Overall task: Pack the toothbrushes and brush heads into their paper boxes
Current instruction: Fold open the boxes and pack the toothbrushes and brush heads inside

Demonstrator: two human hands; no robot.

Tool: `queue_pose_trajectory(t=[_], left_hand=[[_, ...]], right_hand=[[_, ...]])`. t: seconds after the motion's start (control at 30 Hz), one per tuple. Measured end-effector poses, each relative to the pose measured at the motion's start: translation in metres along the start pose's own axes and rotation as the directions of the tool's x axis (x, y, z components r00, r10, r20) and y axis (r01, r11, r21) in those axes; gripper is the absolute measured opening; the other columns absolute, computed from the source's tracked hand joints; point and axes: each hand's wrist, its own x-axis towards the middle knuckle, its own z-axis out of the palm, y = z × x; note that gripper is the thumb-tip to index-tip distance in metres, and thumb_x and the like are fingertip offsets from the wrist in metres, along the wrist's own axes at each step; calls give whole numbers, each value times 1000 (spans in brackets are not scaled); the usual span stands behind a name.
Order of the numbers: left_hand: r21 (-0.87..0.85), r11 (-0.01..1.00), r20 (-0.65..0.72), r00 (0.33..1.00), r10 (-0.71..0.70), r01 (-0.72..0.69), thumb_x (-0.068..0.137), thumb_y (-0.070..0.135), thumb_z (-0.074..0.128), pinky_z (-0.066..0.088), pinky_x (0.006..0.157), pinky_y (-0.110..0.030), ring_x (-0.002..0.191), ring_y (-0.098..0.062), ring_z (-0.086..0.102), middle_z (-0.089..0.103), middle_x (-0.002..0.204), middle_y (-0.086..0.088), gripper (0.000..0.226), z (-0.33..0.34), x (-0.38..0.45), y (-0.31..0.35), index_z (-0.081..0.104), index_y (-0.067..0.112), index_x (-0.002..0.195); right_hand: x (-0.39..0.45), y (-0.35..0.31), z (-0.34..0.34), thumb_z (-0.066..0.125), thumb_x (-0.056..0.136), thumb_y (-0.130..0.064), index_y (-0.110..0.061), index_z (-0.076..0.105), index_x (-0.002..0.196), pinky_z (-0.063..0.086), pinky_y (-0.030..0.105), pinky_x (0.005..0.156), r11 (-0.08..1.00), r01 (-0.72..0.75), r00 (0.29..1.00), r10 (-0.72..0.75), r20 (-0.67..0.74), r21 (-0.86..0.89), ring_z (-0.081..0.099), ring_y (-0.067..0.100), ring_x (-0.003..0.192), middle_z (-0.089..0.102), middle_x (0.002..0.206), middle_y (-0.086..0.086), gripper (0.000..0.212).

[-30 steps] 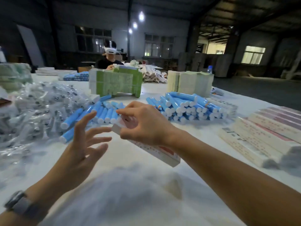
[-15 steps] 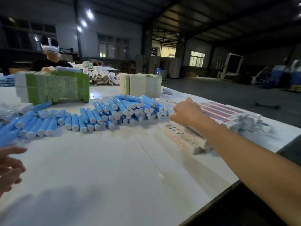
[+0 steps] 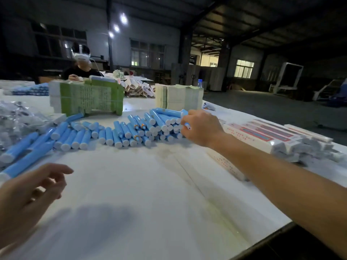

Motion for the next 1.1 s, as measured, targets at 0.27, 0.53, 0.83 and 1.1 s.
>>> queue_pose_trajectory(t=[0.27, 0.53, 0.83, 1.1], left_hand=[[-85, 996, -119, 992, -43, 33, 74, 30, 53, 52, 53, -40, 64, -20, 60, 65, 76, 7, 25, -15, -1, 69, 65, 50, 84], [54, 940, -262, 914, -311, 336, 77, 1, 53, 43, 69, -30, 77, -15, 59, 72, 83, -3, 20, -61, 7, 59, 71, 7, 85], [445, 259, -695, 513, -504, 857, 87, 43, 63, 32, 109, -57, 136, -38, 31, 38, 147, -7, 53, -201, -21, -16, 43, 29, 135], [325, 388, -706, 494, -507, 863, 92, 18, 62, 57, 74, -47, 100, -33, 61, 53, 122, -7, 53, -230, -44, -25, 32, 32, 133]], right_hand=[[-9, -257, -11, 58, 79, -27, -24, 73, 85, 43, 26, 59, 372, 183, 980, -145, -137, 910, 48, 4, 51, 50, 47, -16, 17], [2, -336, 7, 57, 78, -25, -30, 69, 92, 45, 17, 59, -236, -11, 986, -163, -28, 972, 59, 2, 64, 64, 73, -13, 20], [0, -382, -15, 60, 85, -30, -34, 68, 89, 46, 25, 65, -247, -74, 925, -379, -26, 966, 61, 11, 76, 69, 84, -5, 10], [3, -387, -1, 63, 87, -25, -38, 66, 92, 48, 21, 63, -222, -37, 908, -416, -60, 974, 62, 4, 73, 64, 78, -12, 14]])
